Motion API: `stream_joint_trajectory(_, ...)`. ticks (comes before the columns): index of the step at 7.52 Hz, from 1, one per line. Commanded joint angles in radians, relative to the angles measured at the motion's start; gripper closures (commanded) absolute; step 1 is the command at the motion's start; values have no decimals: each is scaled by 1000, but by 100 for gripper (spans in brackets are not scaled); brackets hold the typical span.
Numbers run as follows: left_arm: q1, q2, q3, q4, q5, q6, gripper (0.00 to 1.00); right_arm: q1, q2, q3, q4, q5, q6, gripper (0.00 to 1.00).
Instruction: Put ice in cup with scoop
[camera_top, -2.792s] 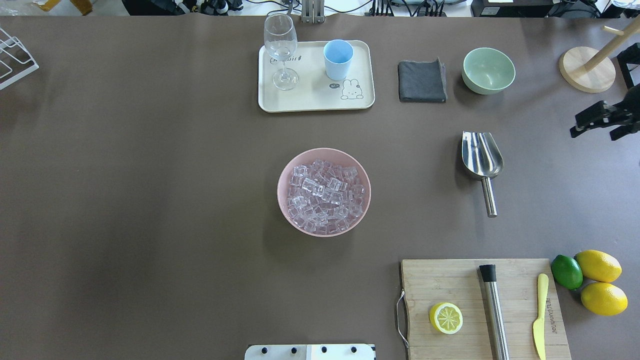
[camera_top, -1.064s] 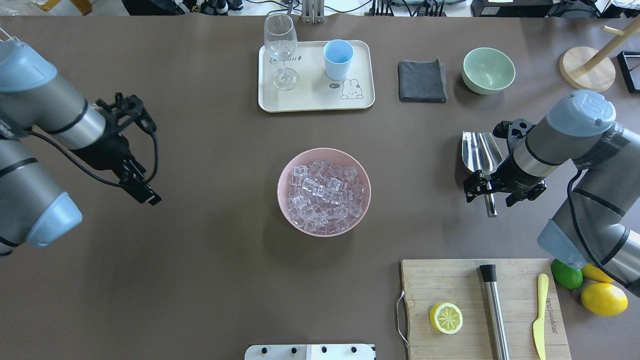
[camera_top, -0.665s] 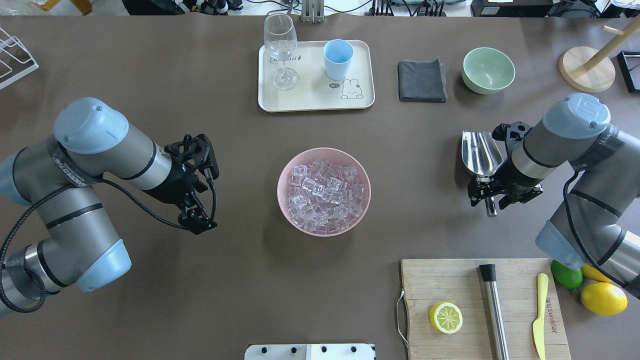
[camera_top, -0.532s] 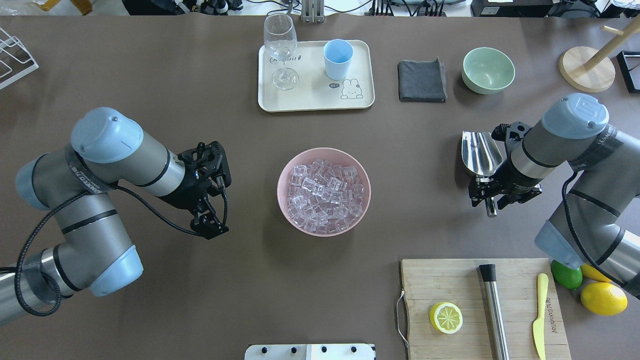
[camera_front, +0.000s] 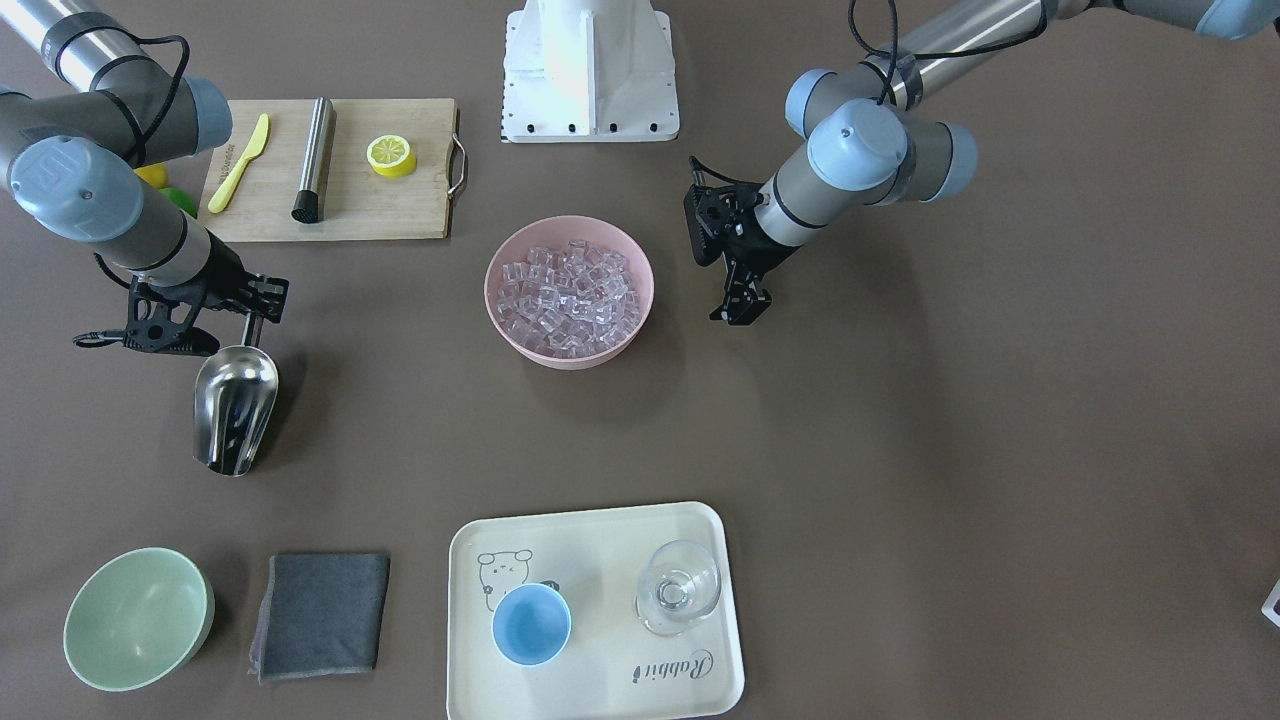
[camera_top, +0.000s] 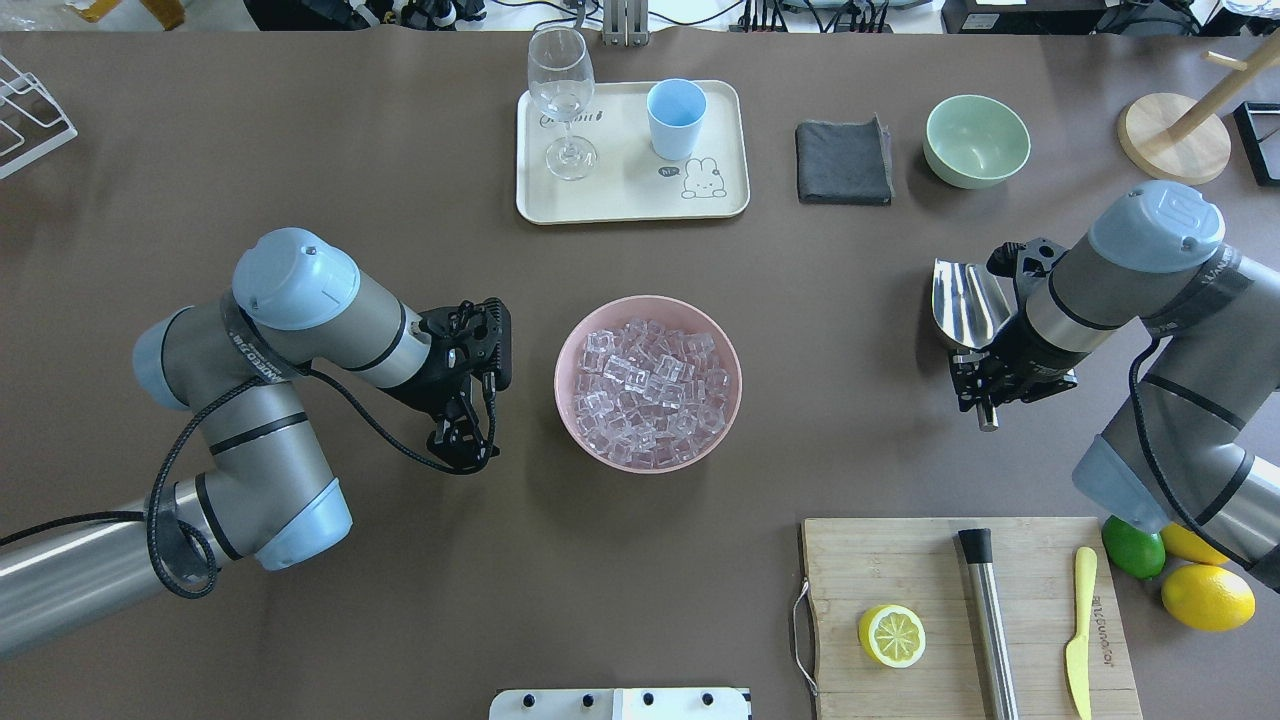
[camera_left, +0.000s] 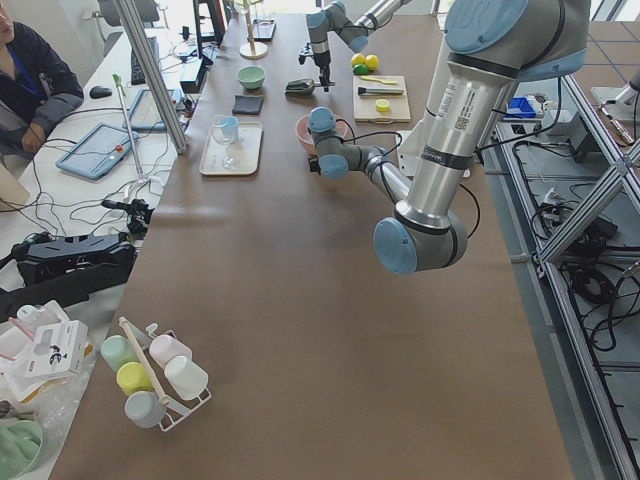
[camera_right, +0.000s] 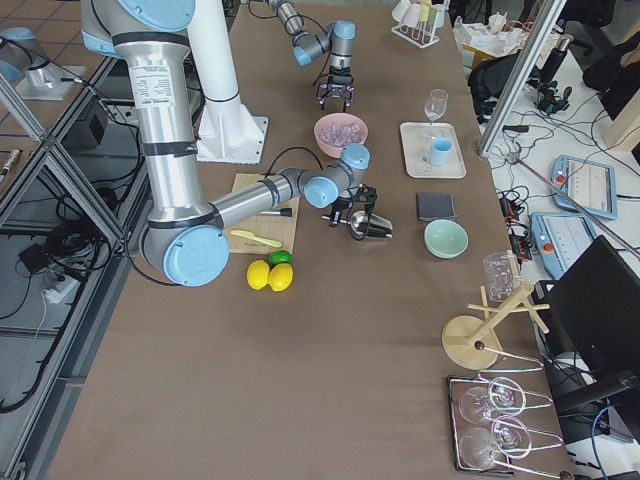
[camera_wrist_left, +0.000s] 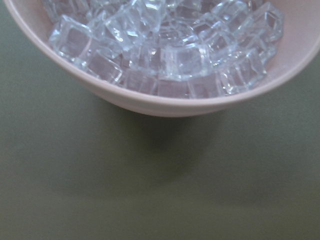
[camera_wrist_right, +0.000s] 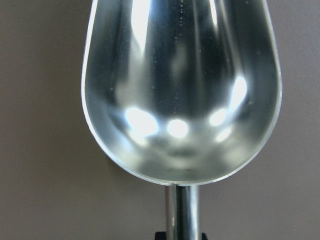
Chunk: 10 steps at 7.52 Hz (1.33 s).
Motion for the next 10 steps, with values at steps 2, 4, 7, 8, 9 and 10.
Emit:
stream_joint_trajectory(2, -16, -121, 110, -33, 43, 76, 2, 44, 30, 14, 3, 9, -20, 100)
stream_joint_trajectory(4, -18, -147, 156, -64, 43, 119, 2, 61, 32, 89, -3, -4, -20, 100)
stream_joint_trajectory(7, -12, -175, 199, -62, 36, 119, 2, 73, 31, 122, -25, -12, -226, 100)
stream_joint_trajectory(8, -9, -179, 210, -64, 36, 119, 2, 72, 46, 160, -111, -15, -344, 100)
stream_joint_trajectory(9, -5, -185, 216, -64, 34, 119, 2, 70, 82, 203, -243, -53, -474, 100)
stream_joint_trajectory(10, 2, -187, 221, -64, 34, 119, 2, 40, 174, 232, -428, -117, -600, 100)
